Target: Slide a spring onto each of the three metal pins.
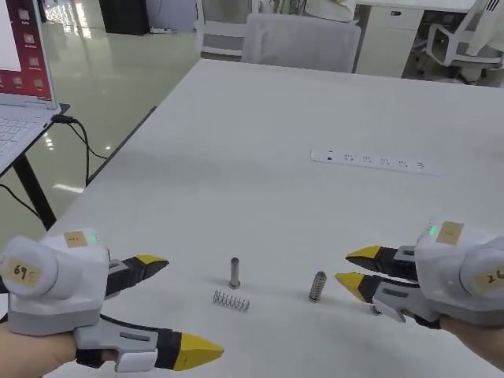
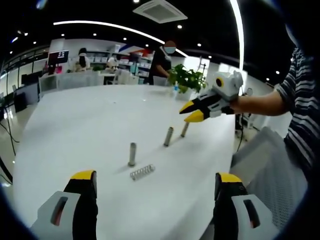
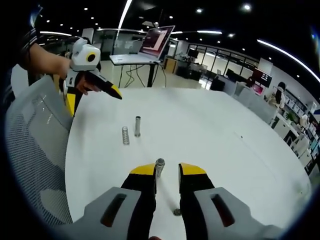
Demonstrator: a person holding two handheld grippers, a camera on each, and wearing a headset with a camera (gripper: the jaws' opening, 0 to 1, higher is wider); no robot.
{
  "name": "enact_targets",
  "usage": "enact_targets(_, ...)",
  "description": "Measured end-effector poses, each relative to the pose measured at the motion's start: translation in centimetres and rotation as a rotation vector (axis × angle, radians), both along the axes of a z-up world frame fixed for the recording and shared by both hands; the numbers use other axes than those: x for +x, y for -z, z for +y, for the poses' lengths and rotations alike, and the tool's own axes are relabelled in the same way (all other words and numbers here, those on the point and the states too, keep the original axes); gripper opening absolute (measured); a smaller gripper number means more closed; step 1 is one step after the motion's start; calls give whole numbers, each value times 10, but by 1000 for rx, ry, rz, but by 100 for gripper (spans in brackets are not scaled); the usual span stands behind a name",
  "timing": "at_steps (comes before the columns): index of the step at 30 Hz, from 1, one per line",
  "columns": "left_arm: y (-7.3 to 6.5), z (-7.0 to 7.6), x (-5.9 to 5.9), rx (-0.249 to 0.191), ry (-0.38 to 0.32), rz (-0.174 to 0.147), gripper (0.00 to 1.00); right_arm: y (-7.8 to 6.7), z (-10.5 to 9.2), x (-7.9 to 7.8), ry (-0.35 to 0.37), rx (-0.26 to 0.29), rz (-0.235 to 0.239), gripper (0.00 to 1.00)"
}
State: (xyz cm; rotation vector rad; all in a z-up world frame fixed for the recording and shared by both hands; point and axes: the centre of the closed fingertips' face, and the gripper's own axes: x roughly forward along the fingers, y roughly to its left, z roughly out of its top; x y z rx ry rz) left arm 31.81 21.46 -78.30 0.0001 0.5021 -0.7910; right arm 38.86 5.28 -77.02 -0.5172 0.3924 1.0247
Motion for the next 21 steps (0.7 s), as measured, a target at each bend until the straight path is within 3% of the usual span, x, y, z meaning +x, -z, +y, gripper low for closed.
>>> enact_targets(13,-9,-4,1,1,30,-12,95,3,-15,-18,35,13,25,16)
enact_targets(21,-8,-10,-3,-5,60,-8,95,7,-19,-24,55,7,39,16)
